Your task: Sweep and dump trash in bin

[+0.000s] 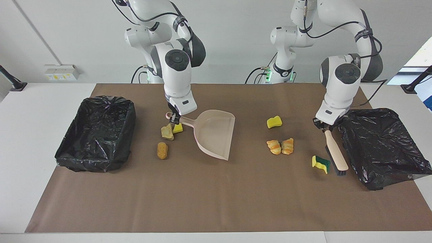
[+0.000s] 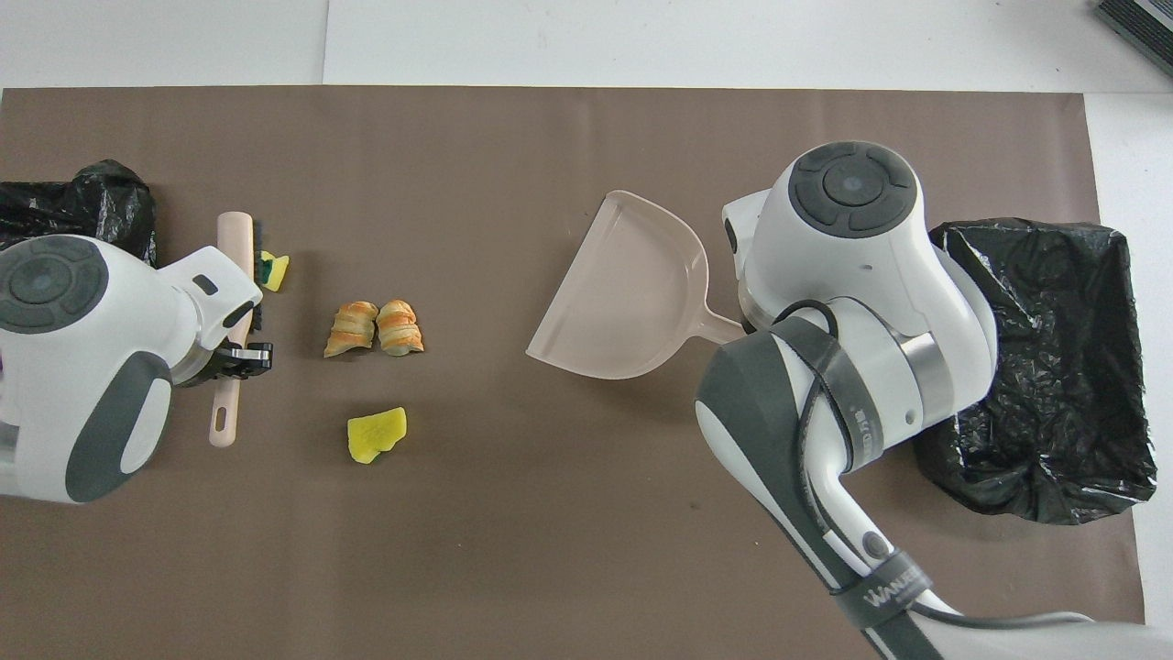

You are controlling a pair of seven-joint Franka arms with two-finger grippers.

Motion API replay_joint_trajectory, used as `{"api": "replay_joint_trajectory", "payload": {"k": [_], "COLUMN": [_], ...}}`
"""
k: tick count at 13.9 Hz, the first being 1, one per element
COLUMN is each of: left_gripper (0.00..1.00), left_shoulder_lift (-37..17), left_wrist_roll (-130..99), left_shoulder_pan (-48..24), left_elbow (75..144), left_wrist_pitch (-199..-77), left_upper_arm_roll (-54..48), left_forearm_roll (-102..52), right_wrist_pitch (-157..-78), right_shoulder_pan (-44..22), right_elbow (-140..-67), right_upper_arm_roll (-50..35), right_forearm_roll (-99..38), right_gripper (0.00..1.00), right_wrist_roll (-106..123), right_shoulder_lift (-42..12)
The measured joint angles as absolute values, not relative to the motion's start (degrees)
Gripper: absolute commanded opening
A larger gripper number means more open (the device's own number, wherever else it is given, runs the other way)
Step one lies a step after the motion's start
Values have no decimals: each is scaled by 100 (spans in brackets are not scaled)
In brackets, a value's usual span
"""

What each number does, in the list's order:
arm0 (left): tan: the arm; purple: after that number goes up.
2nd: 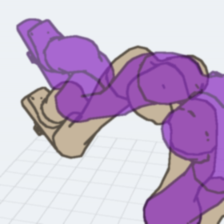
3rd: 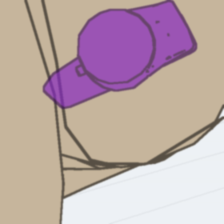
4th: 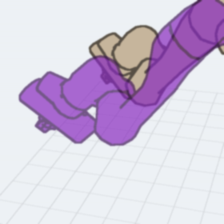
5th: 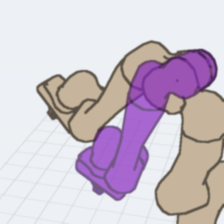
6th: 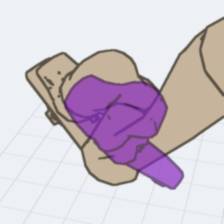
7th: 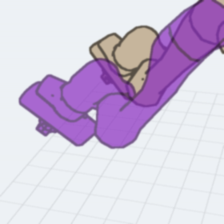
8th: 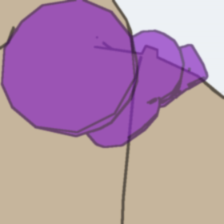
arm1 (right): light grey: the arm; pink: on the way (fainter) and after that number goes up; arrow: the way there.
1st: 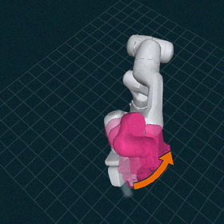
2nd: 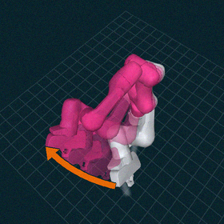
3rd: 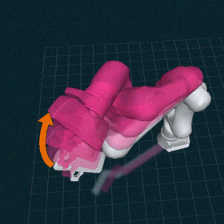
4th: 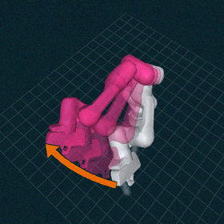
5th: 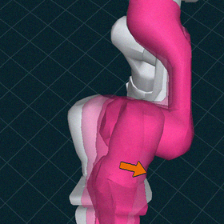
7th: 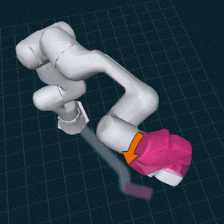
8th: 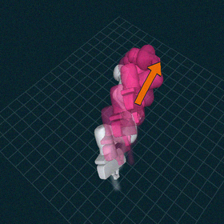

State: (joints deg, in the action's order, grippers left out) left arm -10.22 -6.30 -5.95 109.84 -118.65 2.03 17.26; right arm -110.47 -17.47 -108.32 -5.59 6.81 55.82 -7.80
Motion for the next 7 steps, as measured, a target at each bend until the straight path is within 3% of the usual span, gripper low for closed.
{"api": "replay_joint_trajectory", "payload": {"k": [3,7], "left_gripper": [0,0], "left_shoulder_lift": [-1544,-1665], "left_wrist_roll": [-366,130], "left_shoulder_pan": [-472,-478], "left_elbow": [10689,10700], "left_wrist_pitch": [-11952,-11641], "left_upper_arm_roll": [202,147], "left_forearm_roll": [1774,1809], "right_wrist_pitch": [-11370,-11275], "right_shoulder_pan": [-1887,-2150], "right_elbow": [-11527,-11707], "right_upper_arm_roll": [-567,-575], "right_forearm_roll": [689,691], "right_gripper": [0,0], "right_wrist_roll": [5868,5499], "right_shoulder_lift": [-420,-203]}}
